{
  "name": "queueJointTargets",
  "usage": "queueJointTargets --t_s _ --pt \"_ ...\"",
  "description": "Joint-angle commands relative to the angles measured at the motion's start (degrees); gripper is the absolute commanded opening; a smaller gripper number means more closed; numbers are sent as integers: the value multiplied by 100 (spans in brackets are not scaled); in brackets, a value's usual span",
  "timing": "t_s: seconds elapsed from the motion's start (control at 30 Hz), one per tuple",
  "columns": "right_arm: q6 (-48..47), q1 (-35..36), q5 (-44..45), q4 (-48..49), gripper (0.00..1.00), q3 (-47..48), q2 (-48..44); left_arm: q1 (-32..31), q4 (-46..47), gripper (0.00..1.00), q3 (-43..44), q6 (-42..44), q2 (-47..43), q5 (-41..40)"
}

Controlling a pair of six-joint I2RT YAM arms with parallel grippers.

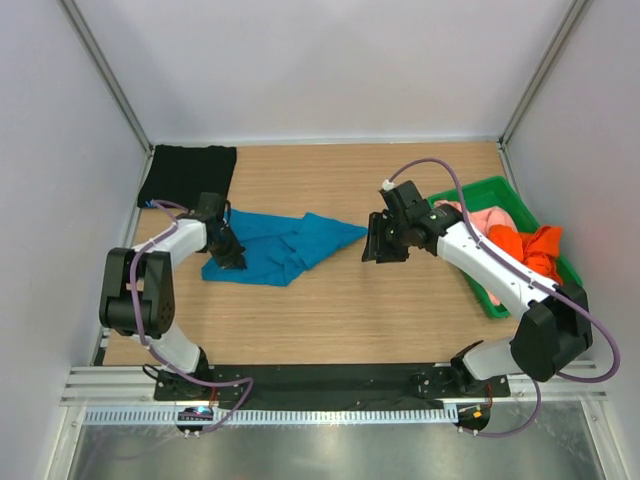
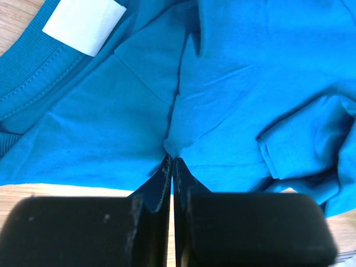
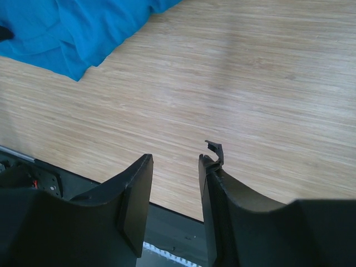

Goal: Fold and stack the t-shirts
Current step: Flatten the tshirt out

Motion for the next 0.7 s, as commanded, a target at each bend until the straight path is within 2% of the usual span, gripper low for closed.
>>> queueJointTargets --t_s 0.0,0.17,0.27,0.37,0.47,0.5,0.67 --pt "121 20 -66 163 45 -6 -209 18 118 0 24 75 -427 80" --pt "112 28 -49 242 45 64 -165 18 -277 0 313 57 -1542 185" --pt "86 72 -40 286 49 170 -139 18 -654 0 603 4 -2383 386" --pt "68 125 -58 251 50 266 -174 -149 -1235 0 1209 31 -3008 483" --pt "129 212 -58 251 50 267 -341 -176 -1148 0 1316 -390 -3792 730" --pt "164 248 -40 251 51 249 -402 -185 -1113 0 1324 -618 -4325 800" --pt "376 634 39 478 53 -67 -902 -185 -1796 0 1877 -918 -5375 862"
